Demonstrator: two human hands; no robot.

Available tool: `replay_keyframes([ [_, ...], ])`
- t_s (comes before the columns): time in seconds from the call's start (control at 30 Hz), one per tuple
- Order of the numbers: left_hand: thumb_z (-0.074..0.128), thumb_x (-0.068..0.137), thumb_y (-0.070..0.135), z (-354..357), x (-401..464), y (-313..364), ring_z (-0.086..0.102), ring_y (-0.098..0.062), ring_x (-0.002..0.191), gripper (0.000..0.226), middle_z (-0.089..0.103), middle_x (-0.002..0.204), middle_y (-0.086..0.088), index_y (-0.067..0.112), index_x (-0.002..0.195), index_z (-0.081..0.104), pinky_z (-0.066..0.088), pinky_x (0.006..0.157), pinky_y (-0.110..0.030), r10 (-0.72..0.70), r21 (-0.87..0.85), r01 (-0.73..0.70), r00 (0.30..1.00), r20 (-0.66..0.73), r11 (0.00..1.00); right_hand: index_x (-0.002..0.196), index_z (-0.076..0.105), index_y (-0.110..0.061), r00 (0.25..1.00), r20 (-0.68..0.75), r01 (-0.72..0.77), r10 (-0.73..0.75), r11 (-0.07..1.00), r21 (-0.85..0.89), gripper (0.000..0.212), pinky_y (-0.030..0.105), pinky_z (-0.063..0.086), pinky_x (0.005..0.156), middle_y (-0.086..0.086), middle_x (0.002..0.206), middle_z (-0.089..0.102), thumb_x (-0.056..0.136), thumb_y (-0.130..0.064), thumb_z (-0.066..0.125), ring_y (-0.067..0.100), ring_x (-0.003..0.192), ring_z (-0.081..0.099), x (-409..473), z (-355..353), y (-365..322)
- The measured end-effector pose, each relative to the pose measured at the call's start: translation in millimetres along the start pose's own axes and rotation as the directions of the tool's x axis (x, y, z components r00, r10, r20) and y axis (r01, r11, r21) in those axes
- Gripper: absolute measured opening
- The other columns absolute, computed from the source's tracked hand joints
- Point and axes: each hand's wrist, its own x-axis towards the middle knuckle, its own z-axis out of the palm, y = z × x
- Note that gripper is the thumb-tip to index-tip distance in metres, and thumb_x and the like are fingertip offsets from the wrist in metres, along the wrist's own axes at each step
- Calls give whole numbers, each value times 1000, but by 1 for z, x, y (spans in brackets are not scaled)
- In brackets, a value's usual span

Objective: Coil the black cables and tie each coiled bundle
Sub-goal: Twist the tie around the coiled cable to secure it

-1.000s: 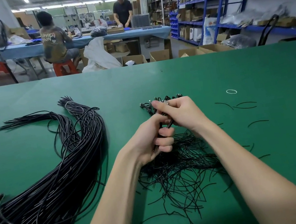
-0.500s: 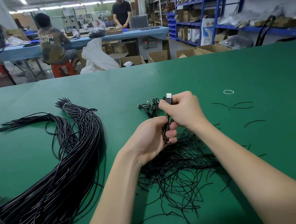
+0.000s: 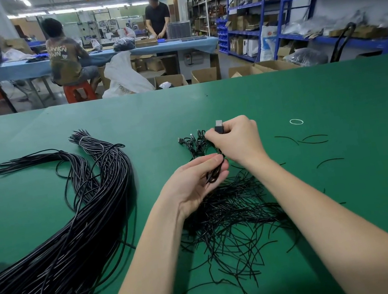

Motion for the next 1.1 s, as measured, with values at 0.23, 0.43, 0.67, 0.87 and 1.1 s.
replay_keyframes([
  [0.23,74,81,-4,-1,5,-4,74,-18,68,4,75,78,-17,-2,78,77,59,61,-22,94,-13,-97,986,-141,995,71,75,-17,941,249,-249,227,967,61,55,18,41,45,-5,59,70,90,-66,60,8,43,58,2,-20,-4],
  [0.43,76,79,-2,-7,8,-4,75,-18,74,14,76,82,-16,5,68,80,59,64,-22,156,-62,-170,971,-183,983,91,77,-45,801,514,-14,307,868,-497,13,31,50,97,-27,95,73,79,-49,81,2,94,66,-29,-50,26],
  [0.67,78,76,0,-13,10,-3,75,-19,75,9,76,83,-16,4,68,80,59,64,-22,163,-92,-187,963,-215,978,81,78,-43,871,374,-35,317,801,-598,3,28,43,80,-21,88,71,81,-45,80,11,90,63,-51,-41,26],
  [0.87,77,78,-2,-14,12,-5,75,-20,74,4,75,82,-17,-2,82,75,59,63,-22,179,-113,-213,951,-253,971,80,76,-43,943,205,-136,261,868,-477,3,22,40,64,-27,83,69,84,-44,76,6,86,63,-51,-55,31],
  [1.1,77,79,-2,-11,12,-10,74,-20,73,7,75,81,-17,-4,85,74,59,65,-23,230,-67,-254,940,-253,965,77,81,-30,962,52,-266,266,891,367,8,16,44,58,-12,76,76,85,-32,80,-2,57,59,-52,-46,16],
])
